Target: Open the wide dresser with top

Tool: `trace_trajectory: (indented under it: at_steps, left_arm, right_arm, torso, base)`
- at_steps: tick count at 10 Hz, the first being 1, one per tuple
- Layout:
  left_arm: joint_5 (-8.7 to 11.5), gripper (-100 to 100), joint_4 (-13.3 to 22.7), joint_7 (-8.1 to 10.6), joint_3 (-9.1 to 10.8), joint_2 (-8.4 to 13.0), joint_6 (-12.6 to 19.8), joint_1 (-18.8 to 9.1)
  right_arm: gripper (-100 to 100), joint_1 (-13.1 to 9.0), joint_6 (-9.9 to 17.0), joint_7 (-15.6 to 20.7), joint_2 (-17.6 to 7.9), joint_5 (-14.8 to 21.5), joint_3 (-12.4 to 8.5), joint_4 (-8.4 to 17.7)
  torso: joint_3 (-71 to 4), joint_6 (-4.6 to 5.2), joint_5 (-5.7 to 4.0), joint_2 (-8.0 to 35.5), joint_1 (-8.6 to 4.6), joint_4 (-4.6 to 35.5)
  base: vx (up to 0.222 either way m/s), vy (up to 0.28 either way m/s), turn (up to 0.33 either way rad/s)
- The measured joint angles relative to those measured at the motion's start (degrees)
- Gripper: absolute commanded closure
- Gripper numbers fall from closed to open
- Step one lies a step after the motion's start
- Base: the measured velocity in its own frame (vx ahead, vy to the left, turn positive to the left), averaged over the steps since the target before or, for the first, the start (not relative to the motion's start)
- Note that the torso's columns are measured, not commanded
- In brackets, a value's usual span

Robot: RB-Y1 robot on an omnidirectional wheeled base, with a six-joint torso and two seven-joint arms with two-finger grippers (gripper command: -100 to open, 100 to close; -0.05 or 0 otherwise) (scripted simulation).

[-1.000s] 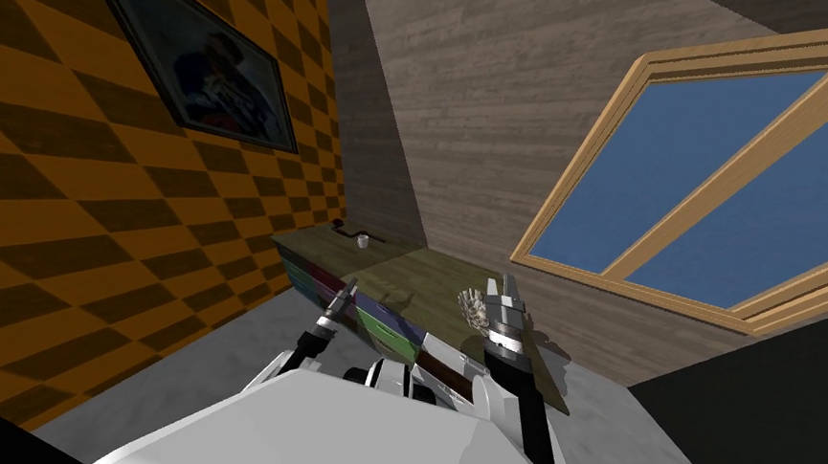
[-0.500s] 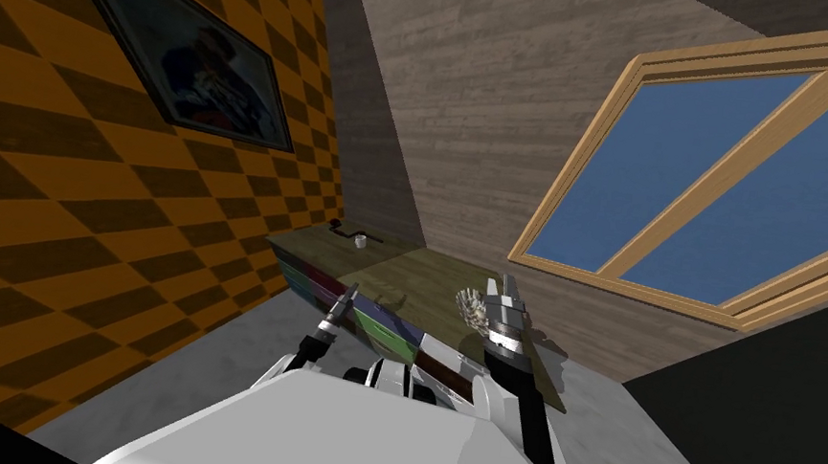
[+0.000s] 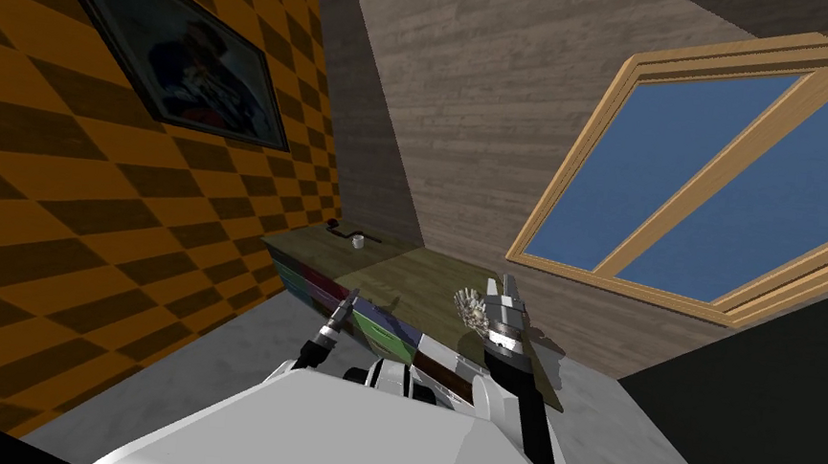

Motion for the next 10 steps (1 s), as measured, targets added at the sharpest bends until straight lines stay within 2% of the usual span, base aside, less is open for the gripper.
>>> trace_trajectory:
  at_steps: [10]
  left_arm:
    - [-0.3,-100,16.5,-2.20,-1.09,-1.2,-5.6,-4.3]
  right_arm:
    - [0,0.0,0.0,0.0,0.0,0.0,0.0,0.0]
  torso:
    - [0.0,0.00,0.00,0.0,-0.01,0.0]
  base:
    - [0.008,-0.005,-0.016]
